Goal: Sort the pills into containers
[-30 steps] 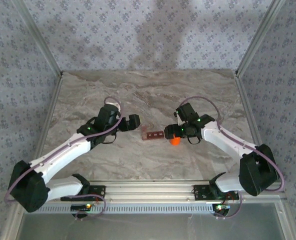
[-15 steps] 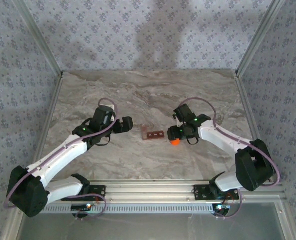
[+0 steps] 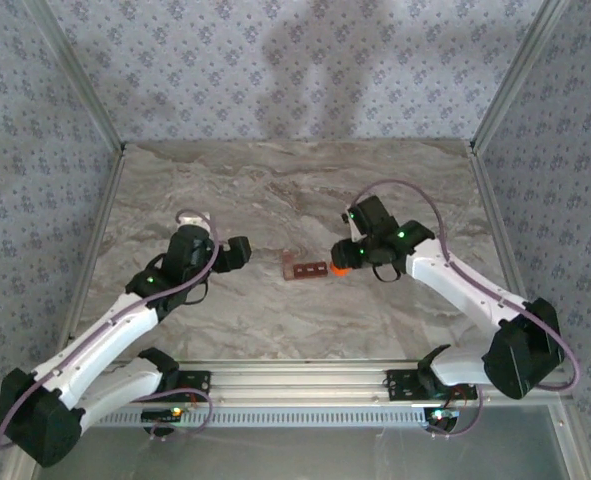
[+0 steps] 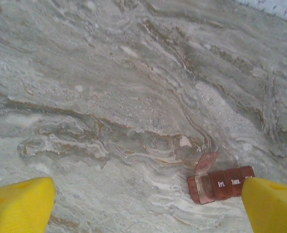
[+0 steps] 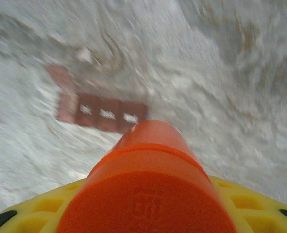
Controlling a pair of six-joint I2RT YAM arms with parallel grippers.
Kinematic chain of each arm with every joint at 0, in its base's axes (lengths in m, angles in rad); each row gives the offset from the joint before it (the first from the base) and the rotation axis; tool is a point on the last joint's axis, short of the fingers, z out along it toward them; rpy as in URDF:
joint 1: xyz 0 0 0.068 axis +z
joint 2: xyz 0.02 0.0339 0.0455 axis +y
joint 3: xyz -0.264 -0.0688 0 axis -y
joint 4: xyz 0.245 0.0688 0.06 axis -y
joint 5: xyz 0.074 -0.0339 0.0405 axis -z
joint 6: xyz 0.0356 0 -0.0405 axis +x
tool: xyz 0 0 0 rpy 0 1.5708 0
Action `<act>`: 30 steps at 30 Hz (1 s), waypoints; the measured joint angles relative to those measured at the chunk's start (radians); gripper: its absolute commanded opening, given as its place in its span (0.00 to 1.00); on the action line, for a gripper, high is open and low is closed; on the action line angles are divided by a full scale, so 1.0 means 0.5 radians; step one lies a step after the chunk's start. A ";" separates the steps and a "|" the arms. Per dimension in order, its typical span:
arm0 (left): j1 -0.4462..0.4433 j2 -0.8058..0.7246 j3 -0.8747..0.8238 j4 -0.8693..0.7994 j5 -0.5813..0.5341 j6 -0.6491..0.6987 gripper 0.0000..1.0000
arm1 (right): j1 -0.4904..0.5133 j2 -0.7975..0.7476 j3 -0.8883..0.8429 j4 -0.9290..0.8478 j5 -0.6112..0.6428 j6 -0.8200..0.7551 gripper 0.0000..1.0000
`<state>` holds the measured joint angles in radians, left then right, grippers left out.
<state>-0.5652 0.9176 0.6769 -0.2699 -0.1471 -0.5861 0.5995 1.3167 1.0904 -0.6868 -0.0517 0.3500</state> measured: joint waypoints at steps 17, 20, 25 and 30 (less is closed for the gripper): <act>0.018 0.283 -0.092 0.775 0.551 1.221 0.98 | -0.116 1.007 1.533 -0.275 -0.845 -0.172 0.36; 0.018 0.246 -0.105 0.848 0.665 1.302 0.98 | -0.130 1.011 1.550 -0.343 -0.983 -0.217 0.37; 0.013 0.153 -0.198 1.022 0.733 1.328 0.98 | -0.075 1.011 1.552 -0.378 -1.080 -0.247 0.37; 0.014 0.146 -0.249 1.102 0.744 1.337 0.96 | -0.022 1.010 1.520 -0.367 -1.141 -0.245 0.37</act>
<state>-0.5583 0.9905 0.5522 0.2813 0.2249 0.0826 0.5884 1.8217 1.8503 -0.8703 -0.6224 0.2276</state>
